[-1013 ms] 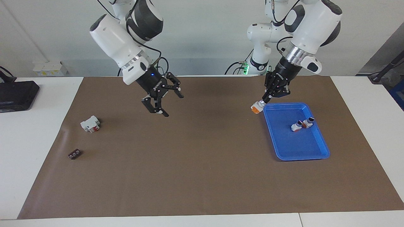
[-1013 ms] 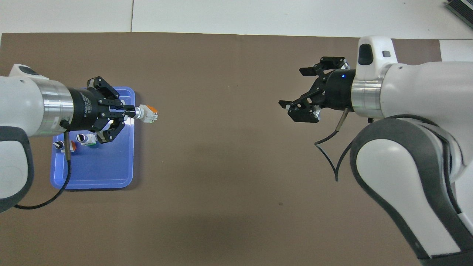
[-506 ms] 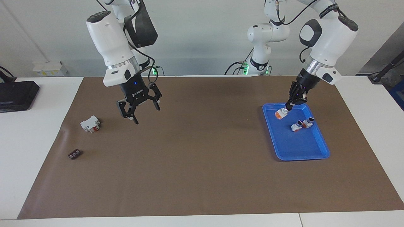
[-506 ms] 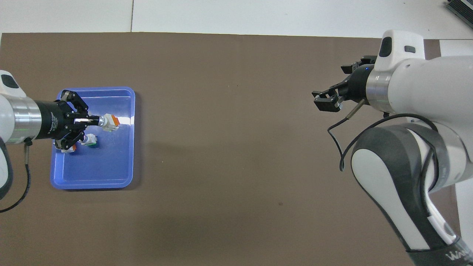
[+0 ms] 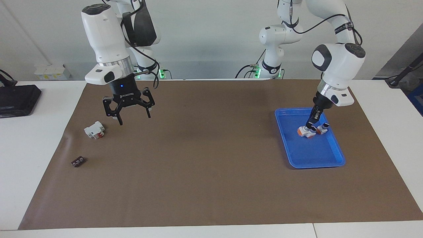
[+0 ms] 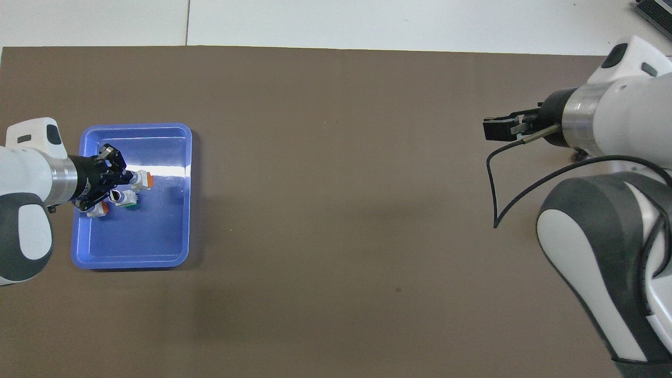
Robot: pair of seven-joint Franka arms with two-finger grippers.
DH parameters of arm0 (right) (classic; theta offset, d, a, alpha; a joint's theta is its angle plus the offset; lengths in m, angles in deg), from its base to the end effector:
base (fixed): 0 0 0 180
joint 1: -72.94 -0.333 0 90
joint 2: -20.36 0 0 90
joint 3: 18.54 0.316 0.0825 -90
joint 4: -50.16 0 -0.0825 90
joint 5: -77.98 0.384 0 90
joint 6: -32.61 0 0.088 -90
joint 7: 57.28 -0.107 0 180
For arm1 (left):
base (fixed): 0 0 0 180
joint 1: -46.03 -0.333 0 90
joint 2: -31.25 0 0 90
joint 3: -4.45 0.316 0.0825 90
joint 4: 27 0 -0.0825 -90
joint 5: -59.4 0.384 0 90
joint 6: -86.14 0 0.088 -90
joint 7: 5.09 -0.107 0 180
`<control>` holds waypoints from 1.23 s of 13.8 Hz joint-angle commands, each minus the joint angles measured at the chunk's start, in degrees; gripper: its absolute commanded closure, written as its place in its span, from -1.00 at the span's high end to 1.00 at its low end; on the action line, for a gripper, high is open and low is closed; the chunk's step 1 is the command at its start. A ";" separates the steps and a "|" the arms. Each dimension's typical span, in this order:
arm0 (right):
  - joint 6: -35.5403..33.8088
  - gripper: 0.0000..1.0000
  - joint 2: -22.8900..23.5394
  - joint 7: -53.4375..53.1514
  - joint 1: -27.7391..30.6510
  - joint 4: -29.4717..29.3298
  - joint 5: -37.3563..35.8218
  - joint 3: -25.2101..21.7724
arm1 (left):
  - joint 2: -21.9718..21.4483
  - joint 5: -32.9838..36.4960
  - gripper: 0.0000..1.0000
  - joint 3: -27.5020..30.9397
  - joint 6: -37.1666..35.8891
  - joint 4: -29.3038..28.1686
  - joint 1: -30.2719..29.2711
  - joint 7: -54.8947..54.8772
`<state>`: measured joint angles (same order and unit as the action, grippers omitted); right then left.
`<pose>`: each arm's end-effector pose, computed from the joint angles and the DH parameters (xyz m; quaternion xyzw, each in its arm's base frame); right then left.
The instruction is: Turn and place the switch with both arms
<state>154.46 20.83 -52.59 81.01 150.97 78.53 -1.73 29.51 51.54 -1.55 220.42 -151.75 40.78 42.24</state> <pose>0.5908 0.0906 0.5851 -0.9774 -0.1131 -0.1784 0.0119 0.5471 -0.0095 0.4236 0.8951 0.4318 0.0683 0.0873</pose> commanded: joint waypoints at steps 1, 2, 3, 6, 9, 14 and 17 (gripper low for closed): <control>-5.81 1.00 -0.92 -6.08 0.63 -3.32 -0.73 -0.89 | 0.33 3.46 -1.00 -0.59 4.48 -3.02 -0.82 -2.51; -8.10 1.00 -1.27 -6.88 0.63 -4.55 -0.38 -1.68 | 0.15 3.47 -1.00 -0.59 5.98 -4.43 -0.73 -2.85; -10.56 1.00 -1.88 -6.80 0.54 -5.78 -0.21 -3.25 | 0.07 3.56 -1.00 -0.59 6.16 -5.23 -0.73 -4.34; -19.69 1.00 -2.32 -6.44 -8.55 -10.70 -0.03 -17.26 | 0.24 3.56 -1.00 -0.59 5.55 -4.36 -0.38 -7.42; -24.36 1.00 -2.06 -6.36 -13.61 -11.25 -1.07 -25.24 | 1.55 3.64 -0.05 -0.68 4.94 -1.47 0.32 -10.49; -32.11 1.00 -2.50 -7.75 -12.99 -9.93 0.24 -25.16 | 6.03 4.69 0.42 -0.77 -4.88 11.87 1.73 -14.09; -33.25 1.00 -2.59 -10.75 -12.82 -9.93 1.46 -25.15 | 9.63 9.08 0.42 -0.77 -17.79 24.78 5.76 -15.34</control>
<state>122.28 18.55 -61.66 68.03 140.77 78.85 -26.81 34.87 57.55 -2.86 210.49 -136.72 43.62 27.59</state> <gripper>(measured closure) 0.000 0.291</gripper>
